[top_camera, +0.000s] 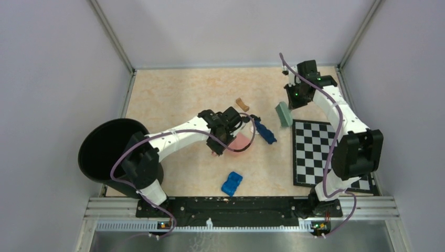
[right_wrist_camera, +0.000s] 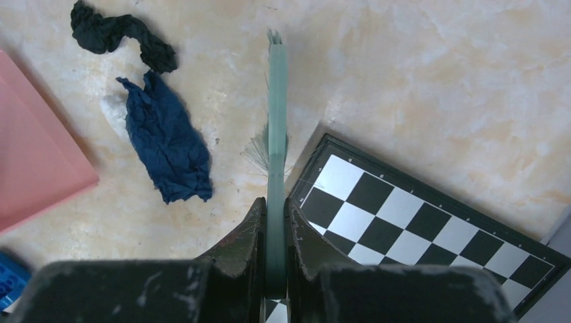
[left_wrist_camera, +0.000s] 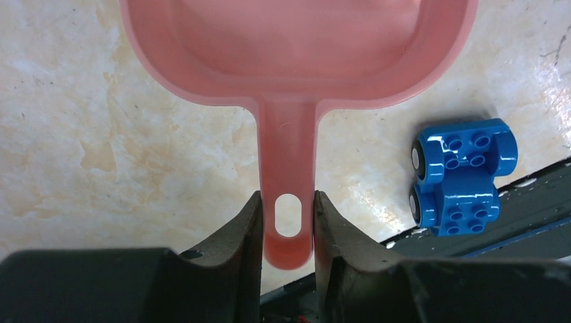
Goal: Sweep away the paper scraps from the table
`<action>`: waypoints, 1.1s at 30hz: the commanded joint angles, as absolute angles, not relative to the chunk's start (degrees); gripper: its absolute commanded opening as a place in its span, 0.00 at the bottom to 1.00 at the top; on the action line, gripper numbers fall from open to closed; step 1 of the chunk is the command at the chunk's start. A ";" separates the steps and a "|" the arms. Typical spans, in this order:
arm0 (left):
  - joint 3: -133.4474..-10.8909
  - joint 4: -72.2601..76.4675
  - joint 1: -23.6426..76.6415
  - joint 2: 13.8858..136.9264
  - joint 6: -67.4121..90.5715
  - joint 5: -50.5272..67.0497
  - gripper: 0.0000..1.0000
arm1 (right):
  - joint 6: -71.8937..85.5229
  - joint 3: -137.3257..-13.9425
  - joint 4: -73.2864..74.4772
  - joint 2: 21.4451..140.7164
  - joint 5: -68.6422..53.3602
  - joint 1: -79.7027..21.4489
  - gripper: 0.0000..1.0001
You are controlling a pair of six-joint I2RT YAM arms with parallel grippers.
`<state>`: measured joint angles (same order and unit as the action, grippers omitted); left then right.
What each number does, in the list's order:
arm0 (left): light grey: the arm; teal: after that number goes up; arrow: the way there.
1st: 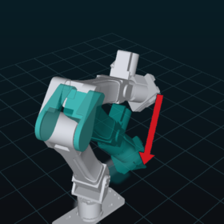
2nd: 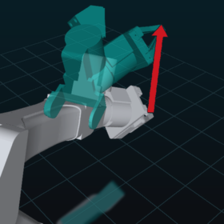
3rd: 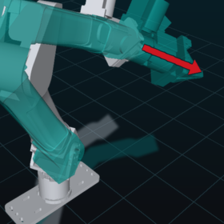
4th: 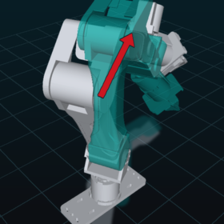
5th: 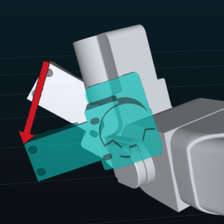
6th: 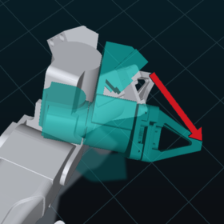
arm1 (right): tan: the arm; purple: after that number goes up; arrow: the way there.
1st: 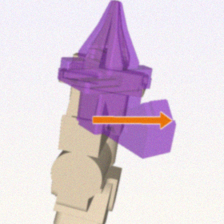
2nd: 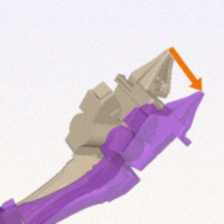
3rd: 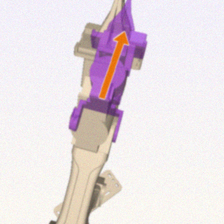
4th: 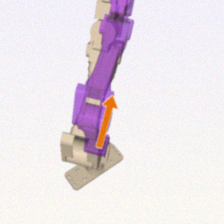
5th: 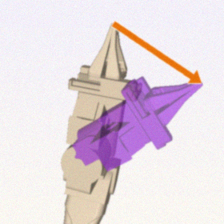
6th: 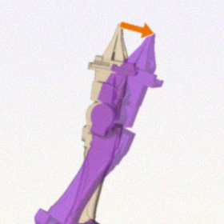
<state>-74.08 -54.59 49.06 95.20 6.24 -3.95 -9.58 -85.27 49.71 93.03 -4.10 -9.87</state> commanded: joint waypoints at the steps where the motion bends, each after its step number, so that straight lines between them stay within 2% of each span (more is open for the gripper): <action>1: -78.72 -59.82 48.96 97.57 4.62 -3.05 0.00 | -9.80 -86.82 49.51 93.96 -3.67 -12.52 0.00; 13: -81.10 -58.11 48.96 104.62 1.80 -2.63 0.00 | -6.17 -86.17 53.54 94.33 -18.11 -19.66 0.00; 23: -79.24 -54.10 48.96 105.16 1.80 -2.07 0.00 | -4.62 -91.56 59.30 94.04 -32.86 -19.78 0.00; 29: -76.69 -52.76 48.96 103.15 2.90 -2.66 0.00 | -5.99 -96.84 60.63 94.93 -29.96 -19.56 0.00; 33: -75.86 -53.67 49.00 101.57 4.30 -3.51 0.00 | -9.30 -104.55 61.71 96.88 -17.41 -18.74 0.00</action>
